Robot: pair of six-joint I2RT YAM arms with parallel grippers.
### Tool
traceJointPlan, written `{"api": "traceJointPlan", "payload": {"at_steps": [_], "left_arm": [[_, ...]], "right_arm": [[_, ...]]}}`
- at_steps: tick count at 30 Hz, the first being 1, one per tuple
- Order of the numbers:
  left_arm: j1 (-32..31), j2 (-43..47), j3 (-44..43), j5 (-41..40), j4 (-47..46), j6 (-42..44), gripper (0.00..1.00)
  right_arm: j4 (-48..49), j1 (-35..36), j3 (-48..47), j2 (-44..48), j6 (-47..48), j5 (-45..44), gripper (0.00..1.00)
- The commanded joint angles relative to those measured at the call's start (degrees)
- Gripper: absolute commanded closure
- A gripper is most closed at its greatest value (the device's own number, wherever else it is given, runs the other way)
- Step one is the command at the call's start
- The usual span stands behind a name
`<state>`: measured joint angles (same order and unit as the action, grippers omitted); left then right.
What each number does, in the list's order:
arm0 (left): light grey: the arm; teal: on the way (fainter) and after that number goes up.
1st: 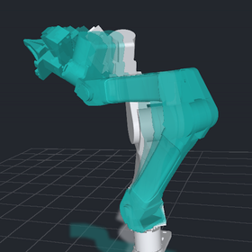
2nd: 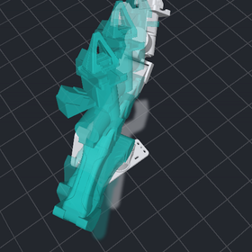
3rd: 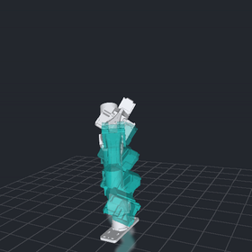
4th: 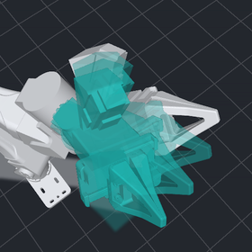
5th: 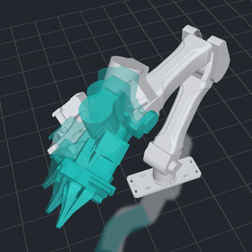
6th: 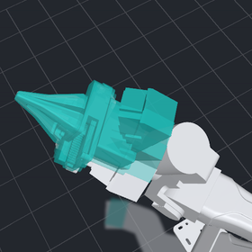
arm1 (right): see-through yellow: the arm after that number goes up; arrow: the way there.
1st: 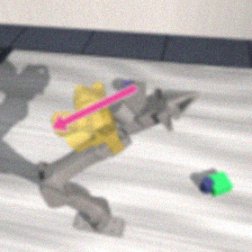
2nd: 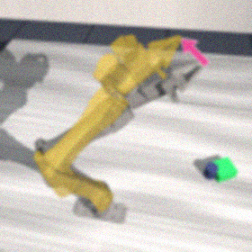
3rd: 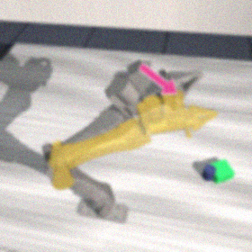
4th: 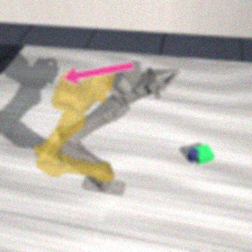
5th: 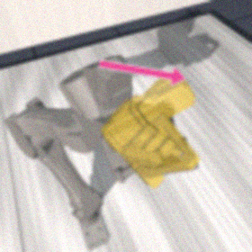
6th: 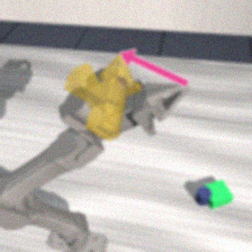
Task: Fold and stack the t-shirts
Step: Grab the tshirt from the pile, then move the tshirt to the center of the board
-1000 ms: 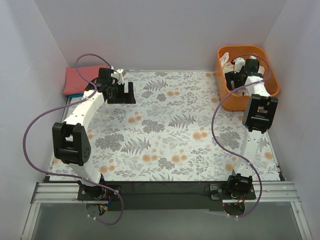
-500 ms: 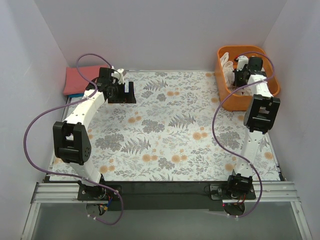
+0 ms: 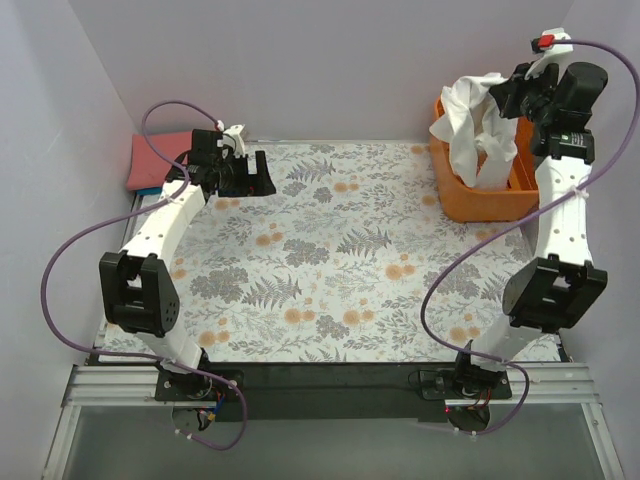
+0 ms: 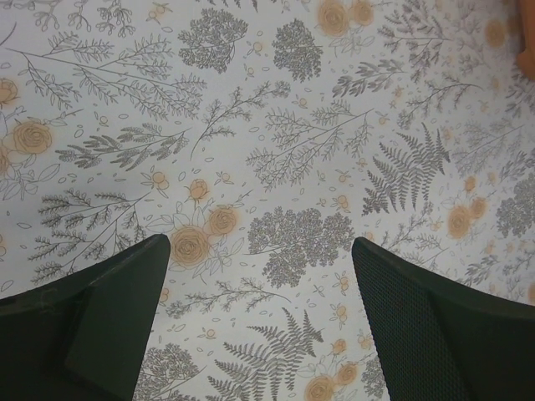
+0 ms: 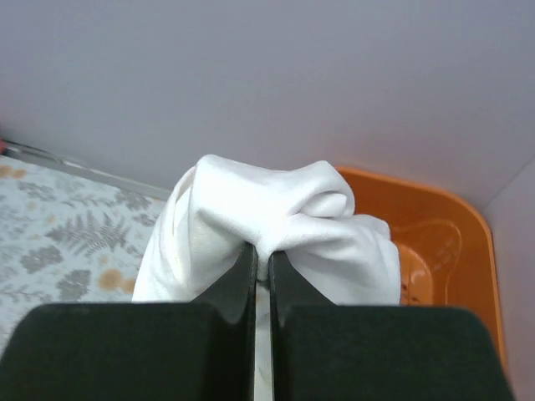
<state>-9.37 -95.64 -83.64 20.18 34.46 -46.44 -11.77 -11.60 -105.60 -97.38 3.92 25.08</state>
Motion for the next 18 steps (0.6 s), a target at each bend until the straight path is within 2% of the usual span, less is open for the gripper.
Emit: {"api": "traceJointPlan", "payload": {"at_steps": [1, 6, 12, 16, 18], "left_arm": [[0.7, 5.5, 0.0, 0.1, -3.3, -1.9, 0.10], [1.9, 6.9, -0.1, -0.8, -3.2, -4.0, 0.11], [3.2, 9.2, -0.8, -0.7, -4.0, -4.8, 0.11], [3.8, 9.9, -1.3, 0.9, -3.7, -4.5, 0.08], [3.8, 10.1, -1.4, 1.4, -2.4, -2.9, 0.07]], "right_arm": [[13.3, 0.9, 2.2, 7.5, -7.0, 11.2, 0.99], [18.9, 3.7, 3.9, 15.2, -8.2, 15.9, 0.99], [19.4, 10.9, 5.1, 20.9, -7.9, 16.8, 0.99], [15.8, 20.5, 15.1, 25.0, -3.6, 14.4, 0.99], [12.7, 22.9, 20.2, 26.5, 1.5, 14.2, 0.84]]}}
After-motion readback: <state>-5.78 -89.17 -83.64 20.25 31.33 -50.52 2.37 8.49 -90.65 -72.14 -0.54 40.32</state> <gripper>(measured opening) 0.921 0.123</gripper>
